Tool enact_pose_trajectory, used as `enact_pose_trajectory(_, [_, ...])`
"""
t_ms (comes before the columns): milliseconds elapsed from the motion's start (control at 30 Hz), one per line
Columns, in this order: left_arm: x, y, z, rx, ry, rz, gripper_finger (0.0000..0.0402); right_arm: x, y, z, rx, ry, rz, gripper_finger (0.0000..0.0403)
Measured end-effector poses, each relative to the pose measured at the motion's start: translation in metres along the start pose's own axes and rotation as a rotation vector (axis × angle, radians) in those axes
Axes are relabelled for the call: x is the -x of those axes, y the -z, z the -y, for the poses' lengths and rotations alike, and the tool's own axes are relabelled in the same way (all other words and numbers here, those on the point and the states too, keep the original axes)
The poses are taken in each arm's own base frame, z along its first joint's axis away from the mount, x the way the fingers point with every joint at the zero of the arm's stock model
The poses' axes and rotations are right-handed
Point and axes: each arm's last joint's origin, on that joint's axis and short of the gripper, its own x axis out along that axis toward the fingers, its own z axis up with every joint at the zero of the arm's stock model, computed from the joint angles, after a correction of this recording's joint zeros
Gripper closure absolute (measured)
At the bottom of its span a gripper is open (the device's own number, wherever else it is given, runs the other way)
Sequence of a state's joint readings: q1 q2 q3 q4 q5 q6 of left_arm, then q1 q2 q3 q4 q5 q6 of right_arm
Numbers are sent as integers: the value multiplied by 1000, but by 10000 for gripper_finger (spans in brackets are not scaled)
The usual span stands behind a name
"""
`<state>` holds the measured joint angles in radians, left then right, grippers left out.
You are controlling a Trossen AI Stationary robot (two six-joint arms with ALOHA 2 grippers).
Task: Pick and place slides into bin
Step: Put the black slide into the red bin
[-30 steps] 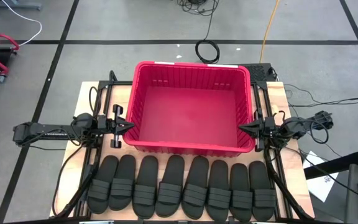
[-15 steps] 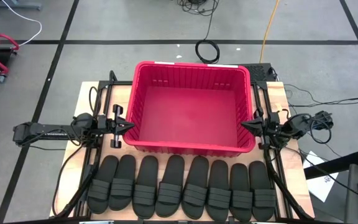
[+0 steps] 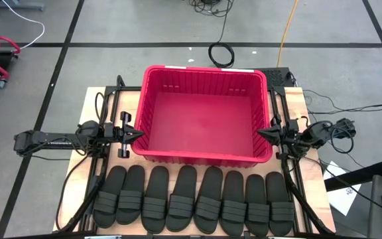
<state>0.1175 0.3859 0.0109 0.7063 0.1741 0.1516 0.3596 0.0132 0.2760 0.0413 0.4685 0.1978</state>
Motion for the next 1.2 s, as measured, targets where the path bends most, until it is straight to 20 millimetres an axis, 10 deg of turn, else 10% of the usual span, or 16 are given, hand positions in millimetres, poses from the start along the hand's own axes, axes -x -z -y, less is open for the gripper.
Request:
enact_pose_trajectory(433, [0,0,0,-2,0,0,380,-11,-85,-24,156,-34,91,348])
enact_pose_trajectory(900, [0,0,0,-28,0,0,380,-51,-190,-78,29,-233,-730,238])
enact_pose_trajectory(1200, [0,0,0,-27,0,0,380,-55,-185,-94,-311,-343,-1255,240])
